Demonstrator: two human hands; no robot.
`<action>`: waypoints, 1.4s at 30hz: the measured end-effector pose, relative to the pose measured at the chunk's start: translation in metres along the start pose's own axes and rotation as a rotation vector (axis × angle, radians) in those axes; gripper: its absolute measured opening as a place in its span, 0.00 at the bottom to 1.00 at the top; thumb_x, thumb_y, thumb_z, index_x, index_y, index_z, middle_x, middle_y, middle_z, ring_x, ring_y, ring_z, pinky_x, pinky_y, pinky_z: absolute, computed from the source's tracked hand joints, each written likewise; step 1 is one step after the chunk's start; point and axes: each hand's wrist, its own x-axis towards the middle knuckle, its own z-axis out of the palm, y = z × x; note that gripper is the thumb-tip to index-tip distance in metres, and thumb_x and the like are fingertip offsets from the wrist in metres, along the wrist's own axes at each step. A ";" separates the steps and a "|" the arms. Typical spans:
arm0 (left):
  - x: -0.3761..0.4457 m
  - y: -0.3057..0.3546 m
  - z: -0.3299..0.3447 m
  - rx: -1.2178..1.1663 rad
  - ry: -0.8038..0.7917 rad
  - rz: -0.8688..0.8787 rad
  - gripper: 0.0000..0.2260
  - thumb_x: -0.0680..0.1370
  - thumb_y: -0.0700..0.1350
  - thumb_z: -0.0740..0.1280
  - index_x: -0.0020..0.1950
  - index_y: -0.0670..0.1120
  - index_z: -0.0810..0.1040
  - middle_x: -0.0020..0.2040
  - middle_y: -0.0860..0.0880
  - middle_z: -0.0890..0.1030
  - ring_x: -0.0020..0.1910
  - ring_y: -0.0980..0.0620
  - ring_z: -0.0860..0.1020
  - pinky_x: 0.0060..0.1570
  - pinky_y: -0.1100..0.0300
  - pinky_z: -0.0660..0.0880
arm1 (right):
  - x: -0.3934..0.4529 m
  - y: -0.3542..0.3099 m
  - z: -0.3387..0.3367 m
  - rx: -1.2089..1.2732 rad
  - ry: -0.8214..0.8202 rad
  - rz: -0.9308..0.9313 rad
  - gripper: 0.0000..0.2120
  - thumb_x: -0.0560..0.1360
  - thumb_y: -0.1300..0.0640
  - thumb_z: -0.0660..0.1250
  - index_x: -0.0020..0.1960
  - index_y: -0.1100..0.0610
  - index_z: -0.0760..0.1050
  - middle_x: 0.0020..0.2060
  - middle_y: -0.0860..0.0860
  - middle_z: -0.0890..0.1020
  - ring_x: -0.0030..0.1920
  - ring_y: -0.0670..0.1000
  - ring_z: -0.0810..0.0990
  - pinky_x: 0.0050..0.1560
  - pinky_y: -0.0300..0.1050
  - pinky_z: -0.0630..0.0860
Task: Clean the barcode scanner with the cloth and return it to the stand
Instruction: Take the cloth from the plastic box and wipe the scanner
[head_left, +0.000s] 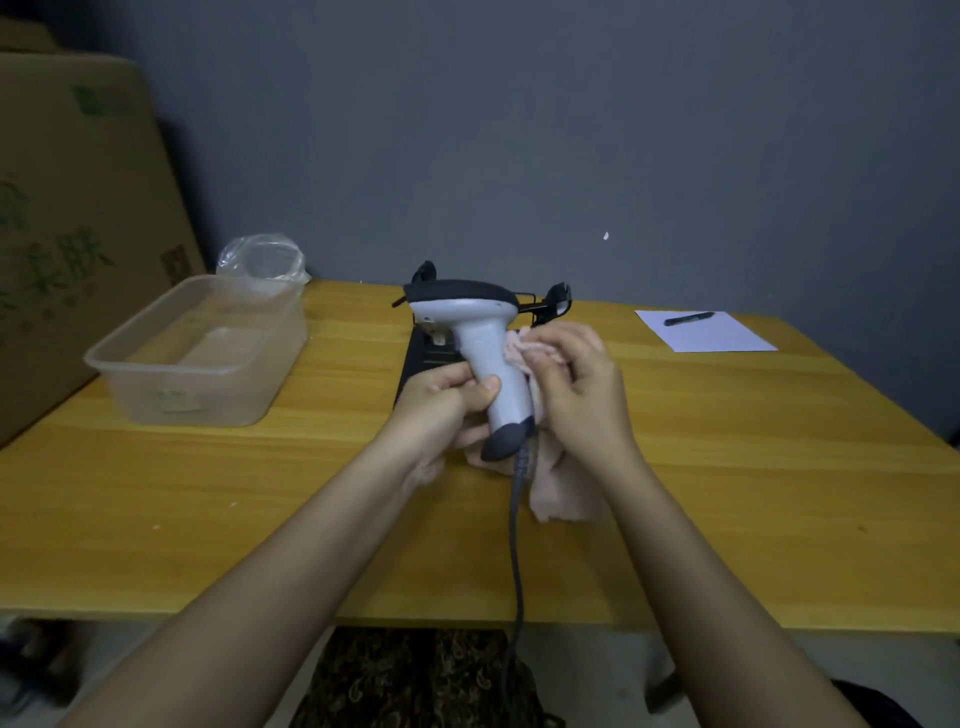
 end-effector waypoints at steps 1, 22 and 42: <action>0.000 0.000 0.000 0.007 -0.029 -0.012 0.13 0.76 0.36 0.65 0.60 0.40 0.78 0.50 0.45 0.84 0.42 0.54 0.84 0.42 0.60 0.81 | 0.007 -0.002 0.002 0.024 0.023 0.026 0.07 0.75 0.65 0.64 0.48 0.56 0.79 0.49 0.52 0.77 0.51 0.42 0.76 0.50 0.26 0.68; 0.013 0.004 -0.005 -0.031 0.037 0.036 0.13 0.77 0.37 0.63 0.62 0.38 0.76 0.47 0.45 0.81 0.49 0.48 0.81 0.43 0.59 0.82 | -0.035 0.003 -0.017 -0.117 -0.162 -0.092 0.09 0.75 0.68 0.62 0.48 0.57 0.78 0.47 0.50 0.74 0.50 0.43 0.74 0.49 0.29 0.70; 0.004 0.003 -0.007 0.295 0.004 0.220 0.11 0.77 0.40 0.65 0.59 0.46 0.78 0.31 0.60 0.80 0.41 0.56 0.81 0.44 0.62 0.79 | -0.023 0.015 -0.034 0.037 -0.037 0.198 0.09 0.78 0.63 0.61 0.45 0.49 0.73 0.40 0.44 0.78 0.39 0.39 0.75 0.39 0.28 0.70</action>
